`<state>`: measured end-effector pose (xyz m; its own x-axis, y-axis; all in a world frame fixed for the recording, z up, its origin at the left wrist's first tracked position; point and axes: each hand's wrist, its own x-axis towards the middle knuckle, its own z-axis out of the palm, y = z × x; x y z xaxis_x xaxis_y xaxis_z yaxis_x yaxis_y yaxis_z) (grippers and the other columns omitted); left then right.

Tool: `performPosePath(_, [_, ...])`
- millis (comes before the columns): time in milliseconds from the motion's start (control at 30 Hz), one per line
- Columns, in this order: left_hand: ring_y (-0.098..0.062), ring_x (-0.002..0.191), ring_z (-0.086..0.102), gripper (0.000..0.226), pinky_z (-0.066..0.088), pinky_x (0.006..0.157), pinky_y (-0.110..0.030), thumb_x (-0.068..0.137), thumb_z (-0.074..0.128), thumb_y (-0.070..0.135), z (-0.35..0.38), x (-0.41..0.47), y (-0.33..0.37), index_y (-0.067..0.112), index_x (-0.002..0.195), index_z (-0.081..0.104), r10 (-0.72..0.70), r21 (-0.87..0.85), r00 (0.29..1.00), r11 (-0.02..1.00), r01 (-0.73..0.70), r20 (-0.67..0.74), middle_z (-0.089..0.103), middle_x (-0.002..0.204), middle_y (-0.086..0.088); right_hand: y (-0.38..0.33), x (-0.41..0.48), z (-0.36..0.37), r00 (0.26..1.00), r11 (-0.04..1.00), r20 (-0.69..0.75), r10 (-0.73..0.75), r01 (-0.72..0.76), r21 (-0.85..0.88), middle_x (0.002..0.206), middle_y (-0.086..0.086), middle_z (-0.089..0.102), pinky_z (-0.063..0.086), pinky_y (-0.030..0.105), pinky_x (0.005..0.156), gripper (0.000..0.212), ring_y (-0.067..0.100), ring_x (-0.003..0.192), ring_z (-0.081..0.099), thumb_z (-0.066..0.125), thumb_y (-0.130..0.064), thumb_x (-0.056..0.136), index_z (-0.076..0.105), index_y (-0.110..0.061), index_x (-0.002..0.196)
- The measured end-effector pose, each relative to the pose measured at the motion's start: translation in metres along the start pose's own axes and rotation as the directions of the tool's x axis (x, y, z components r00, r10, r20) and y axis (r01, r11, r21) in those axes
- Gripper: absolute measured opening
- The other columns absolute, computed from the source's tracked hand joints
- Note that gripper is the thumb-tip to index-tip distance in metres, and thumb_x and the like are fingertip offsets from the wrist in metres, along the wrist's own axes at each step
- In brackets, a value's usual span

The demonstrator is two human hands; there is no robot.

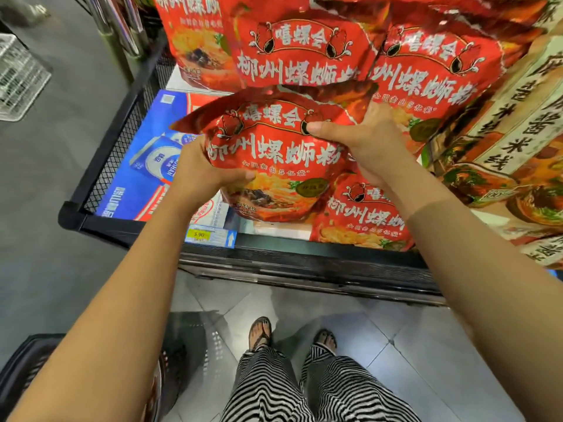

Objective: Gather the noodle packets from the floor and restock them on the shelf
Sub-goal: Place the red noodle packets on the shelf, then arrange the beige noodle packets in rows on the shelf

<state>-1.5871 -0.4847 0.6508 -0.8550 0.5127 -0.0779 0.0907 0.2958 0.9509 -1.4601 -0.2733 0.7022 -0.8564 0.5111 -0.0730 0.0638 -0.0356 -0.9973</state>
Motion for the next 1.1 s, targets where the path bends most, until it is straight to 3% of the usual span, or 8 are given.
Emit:
performPosePath(167, [0.002, 0.080, 0.071, 0.050, 0.054, 0.067, -0.014, 0.055, 0.093, 0.005, -0.010, -0.003, -0.010, 0.024, 0.093, 0.066, -0.064, 0.023, 0.996, 0.998, 0.062, 0.058, 0.073, 0.088, 0.014, 0.003, -0.004, 0.005, 1.000, 0.997, -0.029, -0.009, 0.007, -0.078, 0.100, 0.010, 0.075, 0.059, 0.046, 0.085, 0.043, 0.025, 0.094, 0.073, 0.092, -0.020, 0.065, 0.069, -0.007, 0.098])
performPosePath(300, [0.000, 0.081, 0.071, 0.056, 0.054, 0.066, -0.014, 0.056, 0.093, 0.010, -0.007, -0.005, -0.016, 0.017, 0.104, 0.066, -0.066, 0.018, 0.997, 0.998, 0.066, 0.039, 0.073, 0.092, 0.011, 0.017, -0.001, 0.009, 0.994, 0.996, -0.103, 0.029, -0.038, -0.085, 0.127, 0.014, 0.064, 0.050, 0.052, 0.098, 0.101, 0.030, 0.116, 0.063, 0.094, -0.057, 0.044, 0.060, -0.005, 0.124])
performPosePath(367, [-0.002, 0.082, 0.071, 0.055, 0.055, 0.067, -0.016, 0.056, 0.094, 0.011, -0.003, -0.001, -0.014, 0.017, 0.104, 0.066, -0.055, 0.011, 0.998, 0.998, 0.055, 0.014, 0.073, 0.094, 0.009, 0.018, 0.003, 0.005, 0.993, 0.994, -0.118, 0.025, -0.036, -0.100, 0.128, 0.017, 0.063, 0.052, 0.053, 0.095, 0.111, 0.033, 0.116, 0.063, 0.094, -0.061, 0.040, 0.058, -0.001, 0.126])
performPosePath(567, [-0.012, 0.082, 0.073, 0.051, 0.059, 0.072, -0.028, 0.057, 0.093, 0.006, 0.029, 0.002, -0.035, 0.011, 0.101, 0.069, -0.093, -0.049, 0.995, 0.994, 0.095, 0.039, 0.075, 0.095, -0.001, 0.014, -0.006, -0.011, 0.988, 0.989, -0.150, -0.028, 0.005, -0.150, 0.093, 0.010, 0.077, 0.059, 0.051, 0.082, 0.024, 0.029, 0.086, 0.074, 0.087, -0.014, 0.071, 0.074, -0.008, 0.091])
performPosePath(700, [0.002, 0.074, 0.069, 0.046, 0.056, 0.066, -0.018, 0.059, 0.091, 0.004, 0.036, -0.011, -0.064, 0.018, 0.096, 0.068, -0.140, -0.014, 0.988, 0.990, 0.141, 0.066, 0.073, 0.090, 0.007, 0.043, -0.017, -0.011, 0.992, 0.988, -0.108, 0.063, -0.077, -0.134, 0.095, -0.005, 0.076, 0.057, 0.038, 0.092, 0.034, 0.014, 0.093, 0.073, 0.088, -0.013, 0.070, 0.070, -0.018, 0.098])
performPosePath(800, [0.002, 0.070, 0.068, 0.041, 0.057, 0.065, -0.019, 0.060, 0.092, 0.007, 0.021, -0.015, -0.081, 0.024, 0.089, 0.068, -0.189, 0.036, 0.981, 0.982, 0.188, 0.048, 0.073, 0.076, 0.016, 0.061, -0.027, -0.004, 0.993, 0.974, -0.041, 0.109, -0.115, -0.196, 0.090, -0.008, 0.075, 0.055, 0.018, 0.082, 0.027, 0.001, 0.083, 0.070, 0.085, -0.008, 0.072, 0.071, -0.020, 0.092])
performPosePath(967, [0.004, 0.080, 0.066, 0.038, 0.052, 0.074, -0.015, 0.067, 0.087, 0.003, 0.005, -0.010, -0.077, 0.025, 0.088, 0.066, -0.160, 0.002, 0.984, 0.987, 0.160, 0.082, 0.073, 0.079, 0.018, 0.071, -0.025, -0.002, 0.985, 0.928, -0.051, 0.167, -0.174, -0.330, 0.094, 0.016, 0.074, 0.055, 0.034, 0.084, 0.024, 0.014, 0.082, 0.067, 0.086, -0.018, 0.072, 0.076, -0.008, 0.092])
performPosePath(1100, [0.002, 0.071, 0.066, 0.022, 0.052, 0.070, -0.015, 0.077, 0.079, 0.004, 0.003, -0.009, -0.070, 0.025, 0.079, 0.073, -0.170, -0.072, 0.985, 0.982, 0.172, 0.028, 0.072, 0.071, 0.014, 0.060, -0.024, -0.006, 0.984, 0.914, -0.030, 0.174, -0.173, -0.366, 0.088, 0.003, 0.071, 0.044, 0.001, 0.071, 0.021, -0.005, 0.076, 0.057, 0.082, -0.016, 0.077, 0.073, -0.002, 0.089])
